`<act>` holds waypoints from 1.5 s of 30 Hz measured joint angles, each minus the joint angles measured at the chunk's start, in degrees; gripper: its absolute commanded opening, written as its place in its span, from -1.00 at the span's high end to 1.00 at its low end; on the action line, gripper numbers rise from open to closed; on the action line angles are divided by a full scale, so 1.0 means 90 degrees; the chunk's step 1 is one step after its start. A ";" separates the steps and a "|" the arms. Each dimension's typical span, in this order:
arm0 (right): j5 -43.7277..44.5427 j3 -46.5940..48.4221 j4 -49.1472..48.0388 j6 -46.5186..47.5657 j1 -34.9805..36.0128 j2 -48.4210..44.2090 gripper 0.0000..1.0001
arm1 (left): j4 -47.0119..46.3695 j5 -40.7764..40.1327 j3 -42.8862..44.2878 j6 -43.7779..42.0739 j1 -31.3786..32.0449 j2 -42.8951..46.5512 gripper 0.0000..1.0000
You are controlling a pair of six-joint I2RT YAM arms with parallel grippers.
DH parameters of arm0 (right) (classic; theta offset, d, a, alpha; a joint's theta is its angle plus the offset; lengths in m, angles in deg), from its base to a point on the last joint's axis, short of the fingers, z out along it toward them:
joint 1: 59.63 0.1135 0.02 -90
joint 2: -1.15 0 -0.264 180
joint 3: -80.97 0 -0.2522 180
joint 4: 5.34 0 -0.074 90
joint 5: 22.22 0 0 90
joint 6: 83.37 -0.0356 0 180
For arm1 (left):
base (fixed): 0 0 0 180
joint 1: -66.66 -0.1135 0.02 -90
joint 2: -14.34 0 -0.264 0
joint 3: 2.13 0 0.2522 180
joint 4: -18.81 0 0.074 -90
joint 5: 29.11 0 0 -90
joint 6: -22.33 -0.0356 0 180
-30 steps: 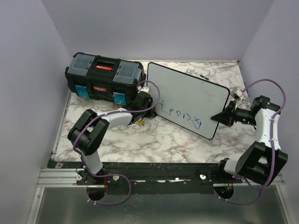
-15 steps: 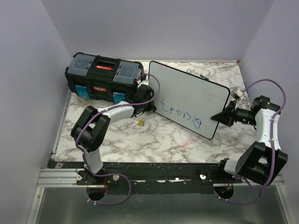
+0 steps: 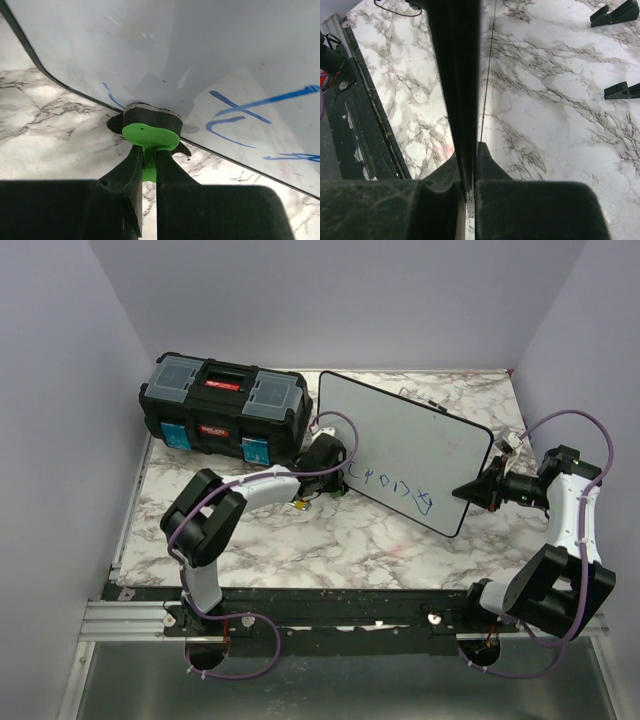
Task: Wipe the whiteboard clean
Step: Erase the whiteboard at the center of the board.
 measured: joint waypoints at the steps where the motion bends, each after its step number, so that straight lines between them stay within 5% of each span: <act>1: 0.0000 0.0000 0.0000 0.0015 0.0000 0.0000 0.99 | 0.0002 0.0005 0.0000 0.0010 0.0027 0.0000 1.00; 9: 0.0005 0.0000 -0.0002 0.0053 0.0000 -0.0007 0.99 | 0.0039 0.0146 0.0005 0.0119 0.0311 0.0000 1.00; 20: 0.0007 0.0000 0.0000 0.0083 0.0002 -0.0019 0.99 | 0.0170 0.0374 -0.0007 0.0010 -0.0651 -0.0017 1.00; 30: 0.0005 0.0000 -0.0005 0.0083 0.0002 -0.0029 0.99 | 0.0758 0.0415 0.0554 -0.0345 -0.0816 -0.0238 1.00; 45: 0.0005 0.0000 -0.0019 0.0068 0.0000 -0.0029 0.99 | 0.0974 0.0539 0.0646 -0.0277 -0.0104 -0.0393 1.00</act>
